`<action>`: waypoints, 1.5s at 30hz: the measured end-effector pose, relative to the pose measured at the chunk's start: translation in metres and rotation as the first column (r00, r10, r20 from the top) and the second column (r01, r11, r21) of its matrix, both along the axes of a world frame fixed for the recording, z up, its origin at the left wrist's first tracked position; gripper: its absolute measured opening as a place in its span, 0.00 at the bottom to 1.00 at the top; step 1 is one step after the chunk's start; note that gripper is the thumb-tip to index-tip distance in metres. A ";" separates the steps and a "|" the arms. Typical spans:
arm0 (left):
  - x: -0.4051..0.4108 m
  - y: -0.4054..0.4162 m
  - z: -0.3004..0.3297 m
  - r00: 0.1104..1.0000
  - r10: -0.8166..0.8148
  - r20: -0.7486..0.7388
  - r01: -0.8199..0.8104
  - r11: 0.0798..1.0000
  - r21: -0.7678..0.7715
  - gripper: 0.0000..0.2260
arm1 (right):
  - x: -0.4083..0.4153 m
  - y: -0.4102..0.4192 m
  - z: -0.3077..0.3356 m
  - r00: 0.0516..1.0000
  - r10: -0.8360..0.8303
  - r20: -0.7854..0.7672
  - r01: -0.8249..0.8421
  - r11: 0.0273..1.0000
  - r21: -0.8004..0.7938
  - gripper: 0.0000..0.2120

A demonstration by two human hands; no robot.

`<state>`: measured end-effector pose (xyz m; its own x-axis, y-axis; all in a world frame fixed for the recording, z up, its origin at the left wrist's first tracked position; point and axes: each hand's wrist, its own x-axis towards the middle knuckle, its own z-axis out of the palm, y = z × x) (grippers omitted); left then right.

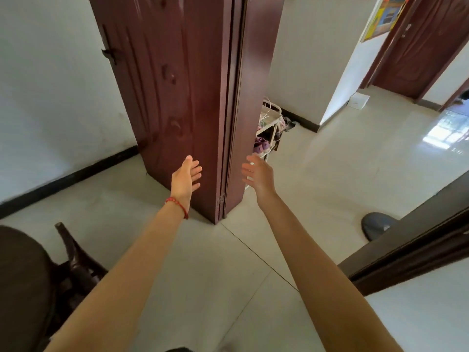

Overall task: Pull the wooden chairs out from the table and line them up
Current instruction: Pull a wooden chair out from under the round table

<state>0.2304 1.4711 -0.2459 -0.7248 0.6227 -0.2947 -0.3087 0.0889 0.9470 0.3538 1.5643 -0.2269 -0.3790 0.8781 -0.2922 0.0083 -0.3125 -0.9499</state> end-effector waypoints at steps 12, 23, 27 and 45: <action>-0.068 -0.011 -0.051 0.973 0.210 0.095 -0.196 0.971 -0.140 0.23 | -0.104 0.016 -0.053 0.969 0.222 0.106 -0.219 0.975 -0.040 0.17; -0.190 0.027 -0.062 0.943 0.317 0.102 -0.302 0.943 -0.138 0.23 | -0.232 0.061 -0.066 0.943 0.310 0.125 -0.303 0.950 -0.072 0.17; -0.235 0.047 -0.055 0.940 0.330 0.087 -0.318 0.940 -0.123 0.23 | -0.279 0.081 -0.060 0.938 0.322 0.127 -0.317 0.946 -0.060 0.17; -0.365 0.109 -0.062 0.837 0.532 0.129 -0.517 0.845 -0.134 0.22 | -0.440 0.153 -0.072 0.827 0.542 0.147 -0.530 0.840 -0.113 0.19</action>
